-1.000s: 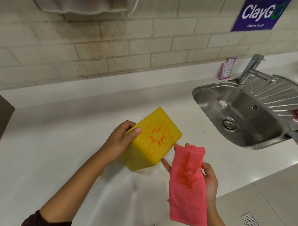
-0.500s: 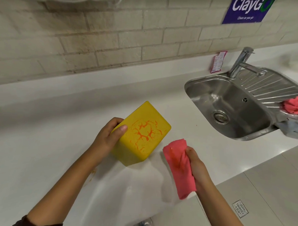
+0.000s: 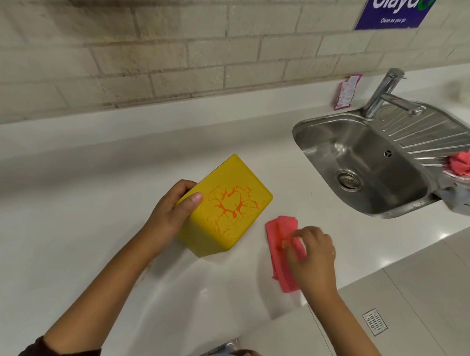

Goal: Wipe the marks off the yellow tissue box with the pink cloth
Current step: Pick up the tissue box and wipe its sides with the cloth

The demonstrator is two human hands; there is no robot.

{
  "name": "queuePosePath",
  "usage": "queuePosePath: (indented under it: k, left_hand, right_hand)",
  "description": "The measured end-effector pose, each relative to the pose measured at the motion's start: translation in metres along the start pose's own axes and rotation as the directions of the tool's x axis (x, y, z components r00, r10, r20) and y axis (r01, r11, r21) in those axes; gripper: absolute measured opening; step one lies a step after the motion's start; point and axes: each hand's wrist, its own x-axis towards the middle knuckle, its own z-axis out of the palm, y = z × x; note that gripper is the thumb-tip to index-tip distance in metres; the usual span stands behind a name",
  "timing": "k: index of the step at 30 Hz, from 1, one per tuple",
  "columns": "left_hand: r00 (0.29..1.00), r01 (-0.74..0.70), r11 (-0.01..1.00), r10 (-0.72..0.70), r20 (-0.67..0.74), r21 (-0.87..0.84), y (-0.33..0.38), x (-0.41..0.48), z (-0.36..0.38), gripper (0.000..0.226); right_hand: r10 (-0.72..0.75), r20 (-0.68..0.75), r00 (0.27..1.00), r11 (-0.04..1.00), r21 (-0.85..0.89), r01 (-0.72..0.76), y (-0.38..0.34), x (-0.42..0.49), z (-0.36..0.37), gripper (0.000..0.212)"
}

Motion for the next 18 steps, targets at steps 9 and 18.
queuePosePath:
  k: [9, 18]
  left_hand:
    - [1.000, 0.025, 1.000, -0.025, -0.006, -0.004, -0.002, 0.001, -0.001, 0.039]
    - [1.000, 0.027, 1.000, -0.027, -0.004, 0.001, -0.002, 0.000, -0.001, 0.040]
  right_hand:
    - [0.084, 0.281, 0.956, 0.961, -0.277, -0.003, 0.001, -0.036, 0.010, 0.020]
    - [0.287, 0.119, 0.951, 0.948, 0.105, -0.299, 0.009, -0.027, -0.005, 0.013]
